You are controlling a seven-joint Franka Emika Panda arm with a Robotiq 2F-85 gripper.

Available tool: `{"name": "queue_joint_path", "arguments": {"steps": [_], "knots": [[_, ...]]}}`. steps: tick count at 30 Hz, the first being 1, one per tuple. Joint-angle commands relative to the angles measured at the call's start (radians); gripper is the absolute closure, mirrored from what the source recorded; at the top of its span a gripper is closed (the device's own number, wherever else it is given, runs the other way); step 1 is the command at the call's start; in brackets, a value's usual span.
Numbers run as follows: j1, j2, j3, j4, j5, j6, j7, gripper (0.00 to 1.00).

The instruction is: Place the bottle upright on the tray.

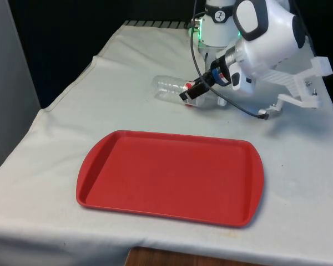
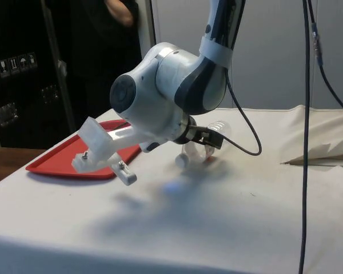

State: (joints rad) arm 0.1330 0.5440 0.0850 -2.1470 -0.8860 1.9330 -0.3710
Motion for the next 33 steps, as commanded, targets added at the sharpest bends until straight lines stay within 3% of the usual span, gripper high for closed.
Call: {"name": "queue_joint_path", "arguments": {"steps": [1,16,18,19,22,25,28,33], "knots": [[0.004,0.006,0.0,0.005,-0.001,-0.003,0.007,0.0],[0.003,0.013,0.018,0.01,-0.002,0.0,0.033,0.01],[0.002,0.013,0.019,0.01,-0.002,0.0,0.036,0.12],[0.002,0.013,0.02,0.009,-0.002,0.0,0.038,0.3],[0.002,0.013,0.021,0.01,-0.003,-0.002,0.04,0.48],[0.002,0.013,0.023,0.01,-0.003,-0.004,0.041,0.57],[0.001,0.012,0.025,0.011,-0.004,-0.008,0.042,0.72],[0.0,0.006,0.028,0.011,0.0,-0.025,0.035,0.85]]}}
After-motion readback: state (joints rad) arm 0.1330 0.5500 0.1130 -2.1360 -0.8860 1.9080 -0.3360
